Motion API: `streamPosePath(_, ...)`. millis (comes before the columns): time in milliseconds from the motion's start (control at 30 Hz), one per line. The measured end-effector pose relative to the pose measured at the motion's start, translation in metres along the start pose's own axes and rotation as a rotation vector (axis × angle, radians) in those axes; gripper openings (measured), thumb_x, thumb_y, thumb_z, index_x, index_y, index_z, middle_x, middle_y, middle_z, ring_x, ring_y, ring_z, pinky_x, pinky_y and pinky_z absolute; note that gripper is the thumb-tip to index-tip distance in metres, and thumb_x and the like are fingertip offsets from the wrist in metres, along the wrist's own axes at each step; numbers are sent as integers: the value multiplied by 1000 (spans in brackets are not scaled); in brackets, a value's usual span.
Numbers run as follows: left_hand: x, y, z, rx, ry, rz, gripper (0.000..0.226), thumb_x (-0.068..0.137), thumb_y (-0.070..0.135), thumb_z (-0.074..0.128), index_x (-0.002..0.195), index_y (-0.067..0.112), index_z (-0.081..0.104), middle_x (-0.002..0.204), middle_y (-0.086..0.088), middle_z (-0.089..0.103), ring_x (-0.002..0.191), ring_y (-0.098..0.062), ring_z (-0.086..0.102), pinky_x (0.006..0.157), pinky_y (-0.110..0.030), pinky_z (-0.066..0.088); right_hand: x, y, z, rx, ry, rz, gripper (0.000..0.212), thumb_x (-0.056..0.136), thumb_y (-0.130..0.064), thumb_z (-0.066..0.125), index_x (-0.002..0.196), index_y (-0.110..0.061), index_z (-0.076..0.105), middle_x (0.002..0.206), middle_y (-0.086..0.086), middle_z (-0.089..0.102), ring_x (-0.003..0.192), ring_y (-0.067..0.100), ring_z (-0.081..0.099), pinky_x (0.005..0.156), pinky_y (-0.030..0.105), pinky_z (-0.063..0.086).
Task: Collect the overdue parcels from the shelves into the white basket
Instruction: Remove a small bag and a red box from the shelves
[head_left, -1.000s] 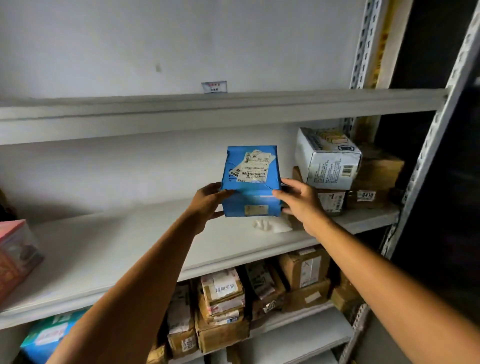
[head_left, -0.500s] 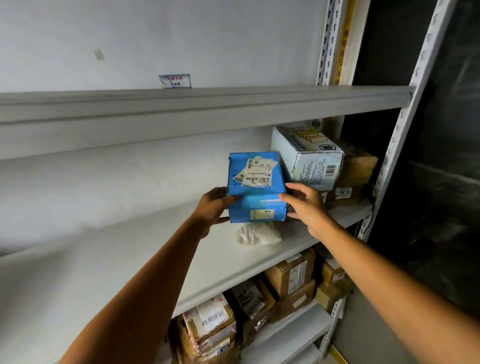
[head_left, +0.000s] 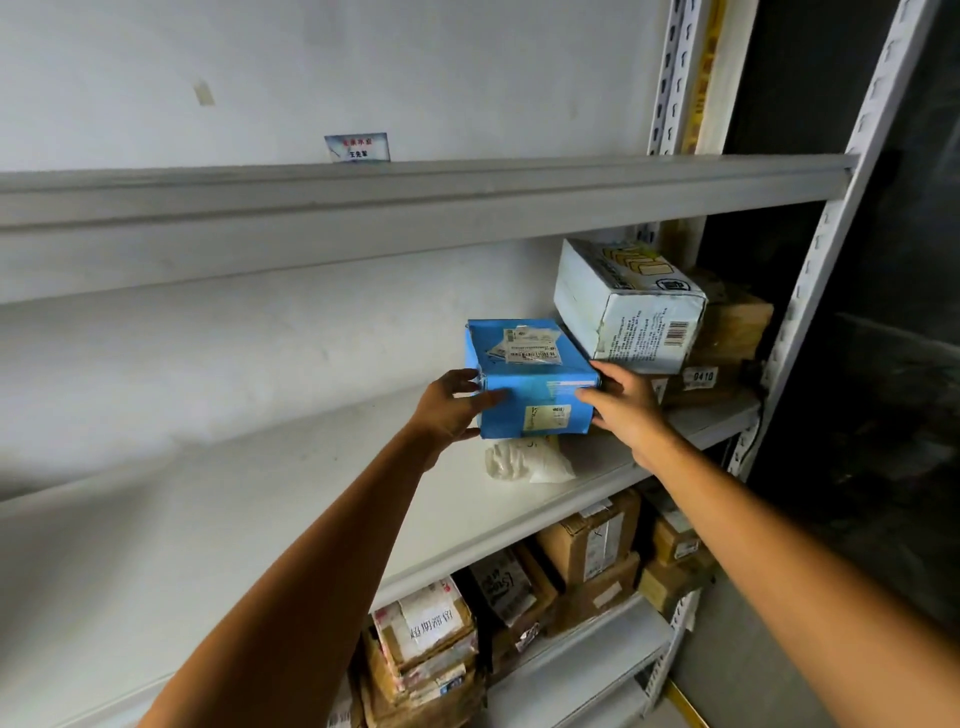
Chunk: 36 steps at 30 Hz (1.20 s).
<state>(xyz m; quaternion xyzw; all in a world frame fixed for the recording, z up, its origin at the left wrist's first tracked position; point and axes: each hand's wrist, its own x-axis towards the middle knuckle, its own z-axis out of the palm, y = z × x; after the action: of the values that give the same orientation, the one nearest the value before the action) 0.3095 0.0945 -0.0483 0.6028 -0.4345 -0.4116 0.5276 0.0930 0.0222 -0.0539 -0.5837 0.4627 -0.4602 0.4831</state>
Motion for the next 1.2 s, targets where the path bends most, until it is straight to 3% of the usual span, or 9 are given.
streamPosePath(100, -3, 1, -1, 73, 11, 16, 64, 87, 25, 76, 143, 16, 46, 133, -4, 56, 116, -23, 58, 91, -44, 55, -4, -3, -3, -84, -26, -6, 42, 89, -6, 67, 126, -23, 57, 114, 7, 67, 100, 24, 67, 89, 47, 56)
streamPosePath(200, -6, 4, -2, 187, 28, 27, 63, 88, 24, 75, 144, 19, 45, 132, -4, 57, 116, -24, 57, 89, -43, 55, -5, -8, -8, -229, -60, -25, 30, 88, -11, 68, 110, -29, 58, 103, 2, 68, 99, 24, 67, 90, 50, 56)
streamPosePath(367, -23, 18, 2, 605, 75, 130, 56, 93, 27, 68, 144, 19, 47, 130, -5, 61, 101, -21, 58, 74, -29, 54, -10, -27, -24, -480, -169, 33, 12, 90, -20, 66, 101, -14, 65, 101, 9, 68, 94, 23, 66, 86, 44, 56)
streamPosePath(500, -52, 29, 6, 875, 111, 141, 55, 95, 32, 65, 144, 19, 46, 135, -7, 59, 114, -24, 57, 88, -30, 47, -17, -40, -34, -757, -265, -62, 27, 88, -25, 68, 100, -1, 72, 101, 19, 71, 91, 30, 67, 82, 41, 53)
streamPosePath(667, -108, 33, 1, 1098, 185, 67, 49, 94, 37, 64, 139, 22, 52, 133, -5, 62, 120, -24, 56, 100, -34, 46, -38, -54, -31, -943, -485, -244, 24, 89, -31, 68, 106, -13, 70, 110, 11, 68, 98, 25, 62, 92, 40, 51)
streamPosePath(867, -193, 33, -28, 1178, 333, -116, 48, 95, 38, 62, 140, 25, 51, 135, -1, 60, 124, -23, 54, 104, -36, 45, -76, -64, 1, -1014, -681, -377, 51, 88, -38, 68, 132, -14, 57, 132, 7, 59, 116, 26, 56, 99, 35, 45)
streamPosePath(1200, -365, 17, -119, 1198, 663, -388, 47, 91, 36, 67, 135, 23, 57, 129, -6, 64, 116, -27, 60, 98, -34, 49, -177, -85, 113, -926, -963, -566, 53, 90, -40, 66, 136, -16, 54, 138, 8, 56, 122, 26, 54, 97, 32, 42)
